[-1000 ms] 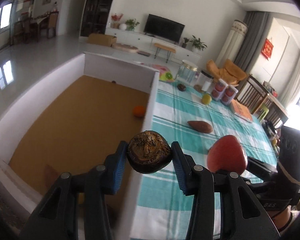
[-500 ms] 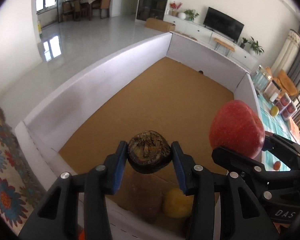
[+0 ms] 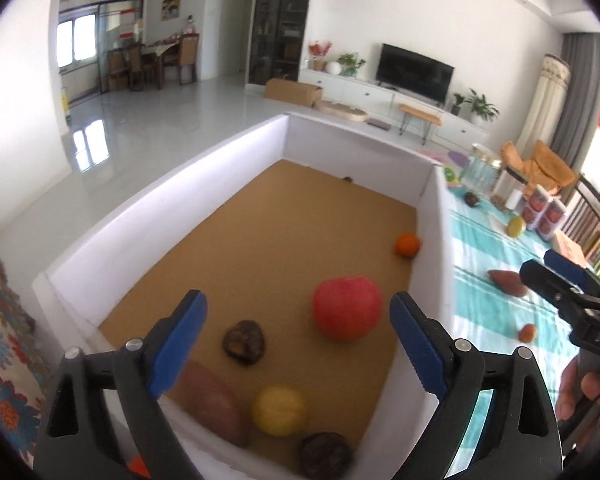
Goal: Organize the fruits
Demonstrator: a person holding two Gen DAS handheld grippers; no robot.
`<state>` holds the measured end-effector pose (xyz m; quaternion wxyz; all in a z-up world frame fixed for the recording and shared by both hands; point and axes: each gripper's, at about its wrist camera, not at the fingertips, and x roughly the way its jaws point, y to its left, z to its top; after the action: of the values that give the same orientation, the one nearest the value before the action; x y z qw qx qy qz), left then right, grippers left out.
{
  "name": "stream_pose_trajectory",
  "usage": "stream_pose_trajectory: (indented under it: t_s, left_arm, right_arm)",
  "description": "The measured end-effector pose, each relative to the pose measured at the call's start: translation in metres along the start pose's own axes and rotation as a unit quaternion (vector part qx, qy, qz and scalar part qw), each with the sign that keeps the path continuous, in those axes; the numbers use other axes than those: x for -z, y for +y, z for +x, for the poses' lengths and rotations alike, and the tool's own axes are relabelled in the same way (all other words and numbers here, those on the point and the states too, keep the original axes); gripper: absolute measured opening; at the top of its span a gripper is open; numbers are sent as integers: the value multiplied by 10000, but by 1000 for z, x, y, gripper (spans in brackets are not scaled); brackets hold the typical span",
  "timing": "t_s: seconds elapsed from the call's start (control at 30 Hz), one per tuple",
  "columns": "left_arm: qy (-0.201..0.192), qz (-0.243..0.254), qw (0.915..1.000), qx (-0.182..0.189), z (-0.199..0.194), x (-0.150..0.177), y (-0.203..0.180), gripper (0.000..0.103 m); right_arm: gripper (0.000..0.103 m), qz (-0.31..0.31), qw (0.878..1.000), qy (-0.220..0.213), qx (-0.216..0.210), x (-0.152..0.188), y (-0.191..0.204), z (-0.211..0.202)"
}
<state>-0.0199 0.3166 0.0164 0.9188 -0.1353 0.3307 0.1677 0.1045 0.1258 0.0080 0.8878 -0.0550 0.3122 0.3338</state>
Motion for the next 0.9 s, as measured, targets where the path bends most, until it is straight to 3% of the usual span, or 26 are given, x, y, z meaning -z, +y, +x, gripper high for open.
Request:
stream_pose_trajectory:
  t_s: [0.07,0.17,0.27,0.33,0.47,0.7,0.9]
  left_arm:
    - [-18,249,9990,384,-8,7,-32,95]
    - [194,649,9914,1121,-10,26,-84,96]
    - [744,1158,9744,1778,5,52,-140,96]
    - [1045,1529,9634,1937,23,72,-171,96]
    - [1361,2012,9540,1759,62,96,-213,96]
    - [1136,2435,9560,1176,96,100,-220,96]
    - [1164,2297,9588,1201,109,103,-216,100]
  right_arm:
    - [103,196,9977,46,641,26,-52,-18]
    - [103,478,9855,449,1565,75,-129,-42]
    - [103,561,9673,904,2301,113,-195,-62]
    - [103,746,9581,1140,2522,137,-226,-72]
    - [103,1345,9506,1332,2461,168,-259,-88]
    - [103,1574,9462,1344,2486,172,-261,-91]
    - [103,1574,9462,1343,2487,172,-262,-91]
